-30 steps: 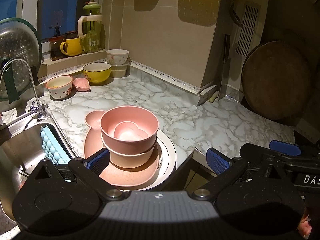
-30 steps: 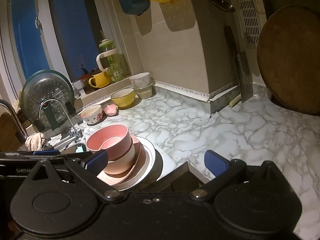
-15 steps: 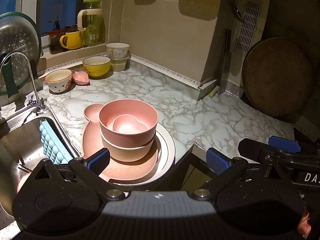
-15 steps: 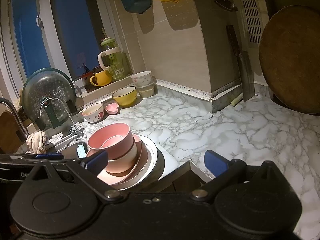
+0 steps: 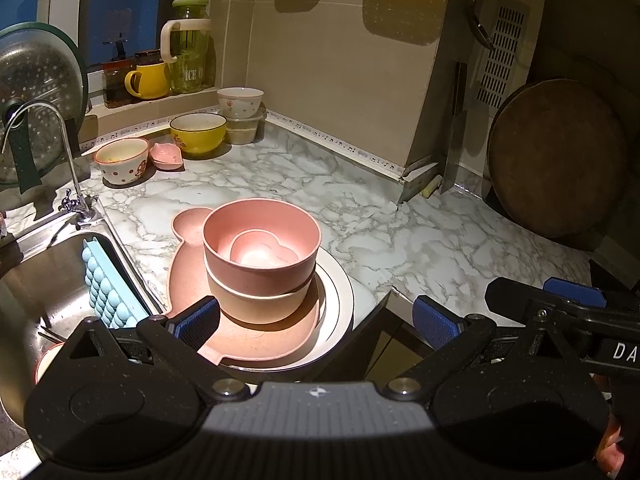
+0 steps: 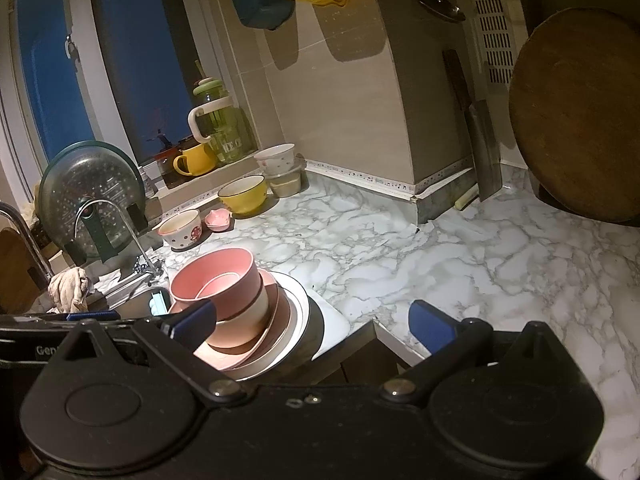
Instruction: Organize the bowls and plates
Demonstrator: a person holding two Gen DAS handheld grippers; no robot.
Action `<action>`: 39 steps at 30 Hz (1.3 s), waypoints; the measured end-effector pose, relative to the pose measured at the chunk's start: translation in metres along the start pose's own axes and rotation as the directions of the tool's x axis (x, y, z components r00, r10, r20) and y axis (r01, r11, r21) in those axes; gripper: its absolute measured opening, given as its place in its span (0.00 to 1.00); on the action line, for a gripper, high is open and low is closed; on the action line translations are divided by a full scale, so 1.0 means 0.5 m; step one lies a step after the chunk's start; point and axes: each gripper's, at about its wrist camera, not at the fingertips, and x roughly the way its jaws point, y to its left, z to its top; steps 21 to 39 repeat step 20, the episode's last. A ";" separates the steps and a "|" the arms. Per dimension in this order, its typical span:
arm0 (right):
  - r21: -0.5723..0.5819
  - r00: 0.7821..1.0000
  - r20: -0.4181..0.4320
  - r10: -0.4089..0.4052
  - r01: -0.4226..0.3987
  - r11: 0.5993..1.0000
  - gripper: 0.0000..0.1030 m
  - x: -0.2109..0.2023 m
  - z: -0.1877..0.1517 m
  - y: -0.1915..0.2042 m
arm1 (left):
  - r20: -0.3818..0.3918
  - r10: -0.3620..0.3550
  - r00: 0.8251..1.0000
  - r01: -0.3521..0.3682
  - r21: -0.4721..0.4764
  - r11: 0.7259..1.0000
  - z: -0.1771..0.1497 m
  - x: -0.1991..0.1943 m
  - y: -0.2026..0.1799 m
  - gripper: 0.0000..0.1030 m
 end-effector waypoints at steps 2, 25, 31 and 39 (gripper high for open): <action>0.003 1.000 0.000 -0.001 0.001 1.000 1.00 0.000 -0.001 -0.002 | 0.001 0.001 1.000 -0.001 -0.002 1.000 0.000 0.000 0.001 1.00; 0.038 1.000 -0.005 -0.022 0.022 0.999 1.00 0.006 -0.002 -0.022 | 0.011 -0.012 1.000 0.012 0.001 1.000 0.008 0.010 -0.011 1.00; 0.038 1.000 -0.005 -0.022 0.022 0.999 1.00 0.006 -0.002 -0.022 | 0.011 -0.012 1.000 0.012 0.001 1.000 0.008 0.010 -0.011 1.00; 0.038 1.000 -0.005 -0.022 0.022 0.999 1.00 0.006 -0.002 -0.022 | 0.011 -0.012 1.000 0.012 0.001 1.000 0.008 0.010 -0.011 1.00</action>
